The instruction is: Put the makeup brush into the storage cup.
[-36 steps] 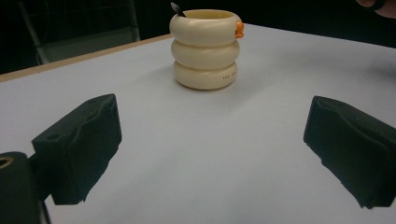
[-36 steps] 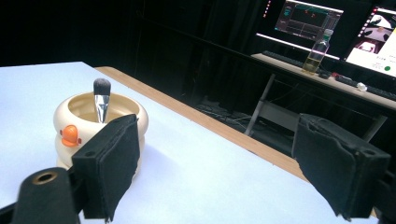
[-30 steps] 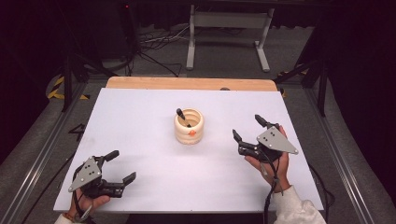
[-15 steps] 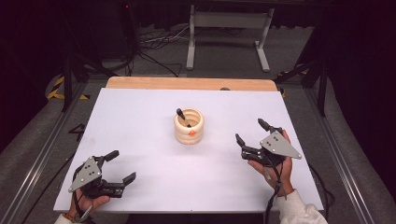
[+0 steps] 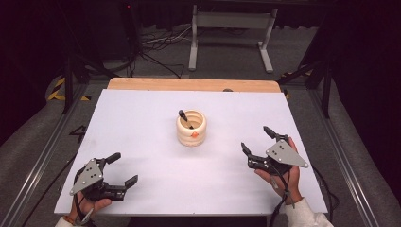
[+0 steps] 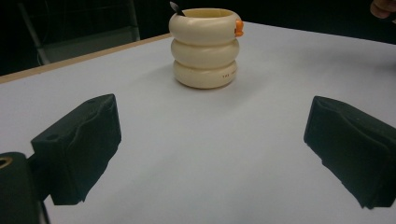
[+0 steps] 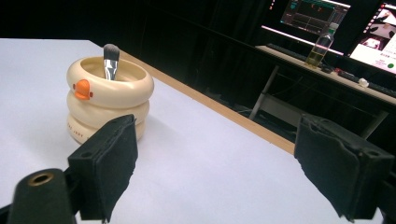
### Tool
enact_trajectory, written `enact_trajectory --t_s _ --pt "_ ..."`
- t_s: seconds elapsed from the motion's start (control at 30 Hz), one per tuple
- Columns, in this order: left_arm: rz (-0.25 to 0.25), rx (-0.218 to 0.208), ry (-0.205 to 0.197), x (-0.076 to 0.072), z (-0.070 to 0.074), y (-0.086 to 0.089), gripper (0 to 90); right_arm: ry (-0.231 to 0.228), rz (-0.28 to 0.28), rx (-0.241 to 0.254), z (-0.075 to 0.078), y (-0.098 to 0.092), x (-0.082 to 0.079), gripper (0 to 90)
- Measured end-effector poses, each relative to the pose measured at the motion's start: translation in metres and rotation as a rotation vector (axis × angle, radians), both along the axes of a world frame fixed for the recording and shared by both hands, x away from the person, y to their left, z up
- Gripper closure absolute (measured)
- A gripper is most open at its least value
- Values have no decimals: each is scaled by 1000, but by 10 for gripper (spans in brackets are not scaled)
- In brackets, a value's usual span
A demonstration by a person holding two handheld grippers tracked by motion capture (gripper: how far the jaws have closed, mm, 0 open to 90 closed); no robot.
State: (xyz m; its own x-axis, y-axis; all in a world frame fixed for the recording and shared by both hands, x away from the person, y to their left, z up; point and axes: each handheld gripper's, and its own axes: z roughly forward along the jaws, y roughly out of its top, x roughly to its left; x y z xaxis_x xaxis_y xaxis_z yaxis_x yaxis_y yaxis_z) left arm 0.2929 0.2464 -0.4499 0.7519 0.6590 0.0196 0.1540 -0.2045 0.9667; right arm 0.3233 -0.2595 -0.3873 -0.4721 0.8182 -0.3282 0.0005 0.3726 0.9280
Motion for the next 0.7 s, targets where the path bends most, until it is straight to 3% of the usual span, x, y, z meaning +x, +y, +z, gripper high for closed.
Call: enact_trajectory --t_s 0.7 --pt "-1 1 -4 -1 0 0 49 23 4 -35 -13 -17 -17 127"
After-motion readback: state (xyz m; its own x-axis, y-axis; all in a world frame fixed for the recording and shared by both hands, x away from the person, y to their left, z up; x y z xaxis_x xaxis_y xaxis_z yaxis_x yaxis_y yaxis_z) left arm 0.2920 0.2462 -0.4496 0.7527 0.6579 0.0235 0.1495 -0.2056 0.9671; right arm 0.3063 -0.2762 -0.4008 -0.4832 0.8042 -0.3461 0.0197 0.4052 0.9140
